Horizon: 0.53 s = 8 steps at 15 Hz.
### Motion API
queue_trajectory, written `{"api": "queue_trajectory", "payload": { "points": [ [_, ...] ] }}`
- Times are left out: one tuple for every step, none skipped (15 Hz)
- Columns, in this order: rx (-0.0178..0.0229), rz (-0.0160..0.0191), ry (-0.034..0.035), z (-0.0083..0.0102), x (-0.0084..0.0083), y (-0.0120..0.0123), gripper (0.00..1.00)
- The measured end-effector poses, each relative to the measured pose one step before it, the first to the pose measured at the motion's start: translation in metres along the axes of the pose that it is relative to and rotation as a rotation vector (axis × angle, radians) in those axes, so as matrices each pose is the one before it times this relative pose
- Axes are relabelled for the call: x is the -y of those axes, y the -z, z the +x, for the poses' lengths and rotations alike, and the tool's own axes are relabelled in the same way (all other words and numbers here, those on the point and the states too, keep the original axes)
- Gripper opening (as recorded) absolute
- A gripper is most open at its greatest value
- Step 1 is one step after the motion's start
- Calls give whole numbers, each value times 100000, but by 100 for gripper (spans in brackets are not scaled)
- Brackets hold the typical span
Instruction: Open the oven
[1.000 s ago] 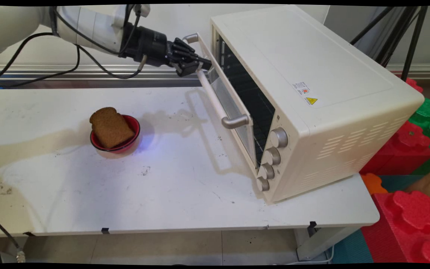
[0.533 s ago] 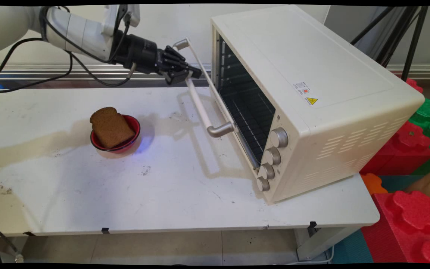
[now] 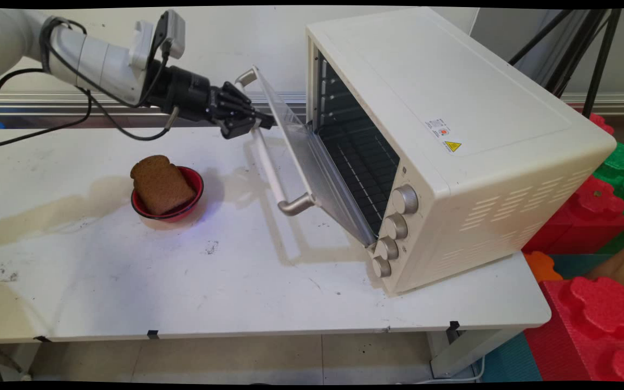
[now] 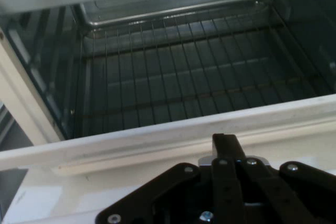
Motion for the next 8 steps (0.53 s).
{"api": "queue_trajectory", "payload": {
  "points": [
    [322,-72,-5,-256,-43,117,0],
    [512,-148,16,-404,-66,183,0],
    [328,-50,2,-258,-39,120,0],
    [504,-100,-27,-399,-58,175,0],
    [538,-50,-74,-466,-46,193,0],
    [510,21,-55,-485,-56,216,0],
    [443,43,-63,-427,-33,153,0],
    [237,70,-27,-281,-26,113,0]
  ]
}}
